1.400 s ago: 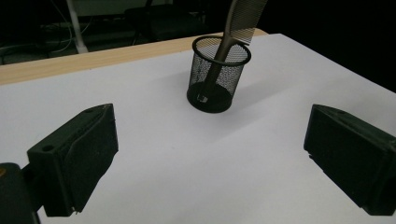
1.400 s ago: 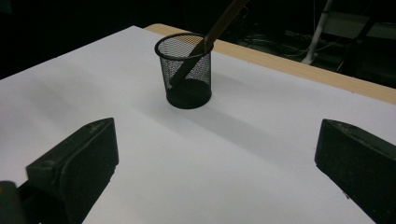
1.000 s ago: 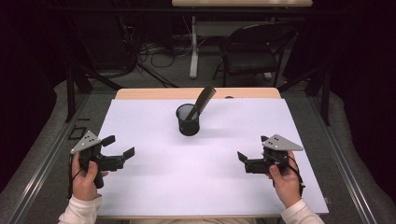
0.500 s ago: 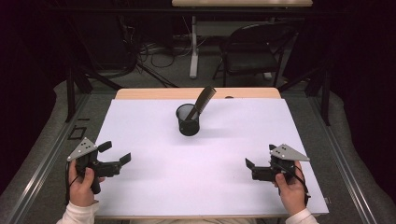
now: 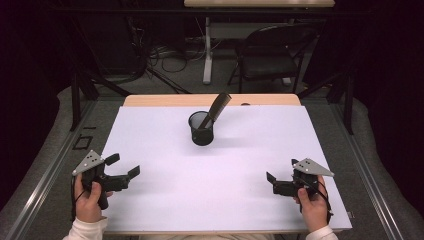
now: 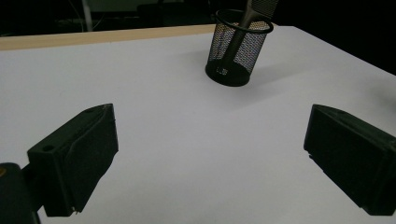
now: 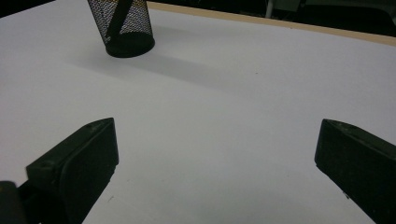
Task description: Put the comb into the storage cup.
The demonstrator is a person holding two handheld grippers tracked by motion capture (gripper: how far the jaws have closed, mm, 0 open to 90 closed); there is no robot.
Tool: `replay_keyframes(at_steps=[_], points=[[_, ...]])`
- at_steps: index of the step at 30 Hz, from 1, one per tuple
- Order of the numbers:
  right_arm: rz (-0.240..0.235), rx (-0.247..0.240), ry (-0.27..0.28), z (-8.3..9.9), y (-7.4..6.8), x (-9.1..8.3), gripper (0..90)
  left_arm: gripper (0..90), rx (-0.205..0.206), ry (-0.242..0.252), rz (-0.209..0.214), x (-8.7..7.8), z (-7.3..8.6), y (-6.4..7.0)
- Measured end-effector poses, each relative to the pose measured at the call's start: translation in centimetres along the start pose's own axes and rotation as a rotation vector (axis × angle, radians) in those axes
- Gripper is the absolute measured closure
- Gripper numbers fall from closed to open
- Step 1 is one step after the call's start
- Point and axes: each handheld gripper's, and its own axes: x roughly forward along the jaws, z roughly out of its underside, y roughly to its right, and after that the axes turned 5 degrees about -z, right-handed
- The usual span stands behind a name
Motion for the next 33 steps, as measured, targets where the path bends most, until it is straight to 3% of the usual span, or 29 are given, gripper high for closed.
replay_keyframes(at_steps=[15, 33], points=[[0.019, 0.032, -0.012, 1.1, 0.9, 0.4, 0.0, 3.1, 0.019, 0.013, 0.001, 0.2, 0.7, -0.1], [0.035, 0.047, -0.032, 1.9, 1.6, 0.8, 0.0, 3.1, 0.012, 0.006, 0.0, 0.7, 1.4, -0.4]])
